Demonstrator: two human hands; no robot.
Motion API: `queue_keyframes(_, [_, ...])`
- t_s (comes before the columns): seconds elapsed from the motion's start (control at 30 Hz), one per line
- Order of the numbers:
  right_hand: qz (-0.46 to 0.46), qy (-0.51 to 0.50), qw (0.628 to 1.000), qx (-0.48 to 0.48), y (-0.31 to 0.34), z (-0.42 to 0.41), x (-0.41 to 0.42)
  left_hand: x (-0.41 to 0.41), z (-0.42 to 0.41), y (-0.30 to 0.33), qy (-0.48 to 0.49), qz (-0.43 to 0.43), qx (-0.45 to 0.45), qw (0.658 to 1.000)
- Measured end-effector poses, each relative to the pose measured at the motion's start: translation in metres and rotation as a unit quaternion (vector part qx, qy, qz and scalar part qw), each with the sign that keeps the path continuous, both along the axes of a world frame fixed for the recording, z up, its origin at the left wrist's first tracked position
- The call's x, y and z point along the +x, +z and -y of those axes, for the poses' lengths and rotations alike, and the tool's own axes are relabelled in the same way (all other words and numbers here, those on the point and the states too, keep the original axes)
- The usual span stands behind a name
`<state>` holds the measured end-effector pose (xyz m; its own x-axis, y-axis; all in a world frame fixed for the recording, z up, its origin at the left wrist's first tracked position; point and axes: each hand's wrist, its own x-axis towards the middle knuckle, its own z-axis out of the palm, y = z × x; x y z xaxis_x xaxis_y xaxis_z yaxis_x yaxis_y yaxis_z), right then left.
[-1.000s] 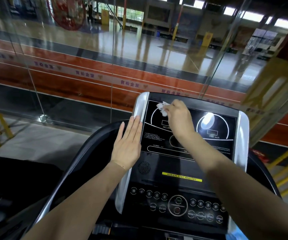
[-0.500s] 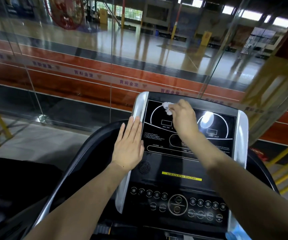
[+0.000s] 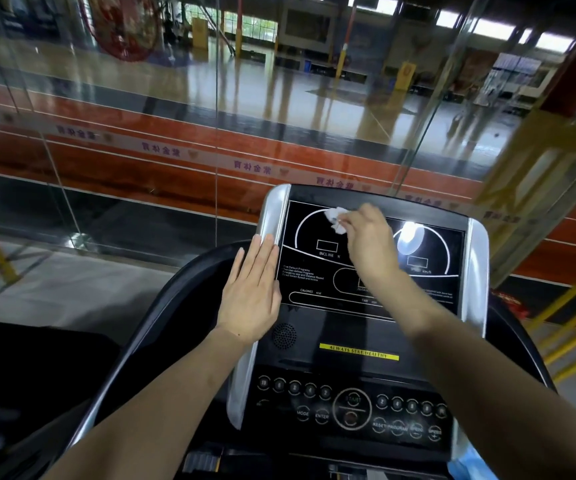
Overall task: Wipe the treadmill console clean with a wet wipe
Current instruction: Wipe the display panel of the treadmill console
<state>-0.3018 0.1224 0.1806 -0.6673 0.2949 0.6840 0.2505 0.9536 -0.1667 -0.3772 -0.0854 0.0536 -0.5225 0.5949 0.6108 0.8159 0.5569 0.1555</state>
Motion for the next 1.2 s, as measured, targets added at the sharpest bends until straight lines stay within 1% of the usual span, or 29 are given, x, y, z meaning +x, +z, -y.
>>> queue_keyframes(0.07, [-0.013, 0.062, 0.998, 0.002, -0.029, 0.013, 0.028, 0.0, 0.0, -0.002, 0.0, 0.002, 0.009, 1.0])
queue_keyframes(0.1, [-0.005, 0.098, 0.995, -0.001, -0.048, 0.02, 0.045, -0.001, -0.001, -0.002, -0.001, 0.003, 0.011, 1.0])
queue_keyframes(0.13, [0.014, 0.124, 0.992, -0.004, -0.067, 0.029, 0.062, -0.001, -0.002, -0.002, -0.003, 0.005, 0.012, 1.0])
queue_keyframes(0.2, [0.056, 0.142, 0.988, 0.006, -0.088, 0.038, 0.082, 0.0, -0.002, -0.004, -0.006, 0.011, 0.014, 1.0])
queue_keyframes(0.27, [0.079, 0.145, 0.986, 0.029, -0.077, 0.031, 0.073, 0.001, -0.002, -0.004, -0.006, 0.014, 0.017, 1.0])
queue_keyframes(0.3, [0.082, 0.126, 0.988, 0.035, -0.061, 0.024, 0.06, 0.001, -0.002, -0.004, -0.006, 0.015, 0.018, 1.0])
queue_keyframes(0.4, [0.04, 0.018, 0.999, -0.002, -0.005, -0.001, 0.008, 0.001, -0.002, -0.004, -0.011, 0.015, 0.021, 1.0])
queue_keyframes(0.47, [0.016, 0.001, 1.0, -0.008, 0.007, -0.003, -0.007, 0.001, -0.001, -0.004, -0.016, 0.02, 0.025, 0.999])
queue_keyframes(0.5, [0.018, 0.012, 1.0, -0.013, 0.001, 0.004, -0.004, 0.001, -0.001, -0.005, -0.017, 0.024, 0.029, 0.999])
queue_keyframes(0.57, [0.032, 0.06, 0.997, -0.029, -0.03, 0.022, 0.019, 0.001, -0.001, -0.006, -0.014, 0.03, 0.037, 0.999])
queue_keyframes(0.63, [0.052, 0.122, 0.991, -0.016, -0.07, 0.042, 0.05, 0.002, -0.001, -0.006, -0.009, 0.04, 0.051, 0.998])
queue_keyframes(0.7, [0.077, 0.159, 0.984, 0.011, -0.091, 0.056, 0.067, 0.003, 0.0, -0.005, -0.001, 0.049, 0.06, 0.997])
queue_keyframes(0.73, [0.076, 0.167, 0.983, 0.028, -0.09, 0.056, 0.066, 0.004, 0.0, -0.005, 0.003, 0.051, 0.061, 0.997])
queue_keyframes(0.8, [0.066, 0.16, 0.983, 0.056, -0.068, 0.045, 0.048, 0.004, 0.0, -0.005, 0.01, 0.051, 0.059, 0.997])
queue_keyframes(0.9, [0.05, 0.082, 0.995, 0.034, -0.013, 0.025, -0.003, 0.004, 0.001, -0.006, 0.016, 0.053, 0.054, 0.997])
queue_keyframes(0.93, [0.041, 0.072, 0.997, 0.01, -0.002, 0.02, -0.019, 0.004, 0.001, -0.006, 0.019, 0.052, 0.052, 0.997])
queue_keyframes(0.97, [0.041, 0.066, 0.997, 0.011, 0.005, 0.02, -0.027, 0.004, 0.001, -0.006, 0.022, 0.051, 0.05, 0.997])
queue_keyframes(1.0, [0.037, 0.082, 0.996, 0.003, -0.001, 0.022, -0.029, 0.003, 0.001, -0.006, 0.024, 0.051, 0.047, 0.997])
queue_keyframes(1.03, [0.031, 0.088, 0.995, 0.034, -0.014, 0.027, -0.027, 0.003, 0.001, -0.006, 0.026, 0.05, 0.043, 0.997])
queue_keyframes(1.07, [0.036, 0.112, 0.993, 0.023, -0.031, 0.035, -0.02, 0.003, 0.001, -0.006, 0.029, 0.05, 0.04, 0.998])
queue_keyframes(1.1, [0.072, 0.145, 0.986, 0.021, -0.045, 0.047, -0.008, 0.003, 0.001, -0.007, 0.032, 0.049, 0.037, 0.998])
queue_keyframes(1.13, [0.096, 0.173, 0.979, 0.047, -0.058, 0.054, 0.003, 0.003, 0.0, -0.006, 0.033, 0.049, 0.034, 0.998])
queue_keyframes(1.17, [0.105, 0.175, 0.973, 0.106, -0.061, 0.054, 0.007, 0.003, 0.0, -0.007, 0.034, 0.049, 0.034, 0.998])
queue_keyframes(1.2, [0.105, 0.179, 0.971, 0.121, -0.057, 0.048, 0.004, 0.003, 0.0, -0.007, 0.034, 0.049, 0.035, 0.998])
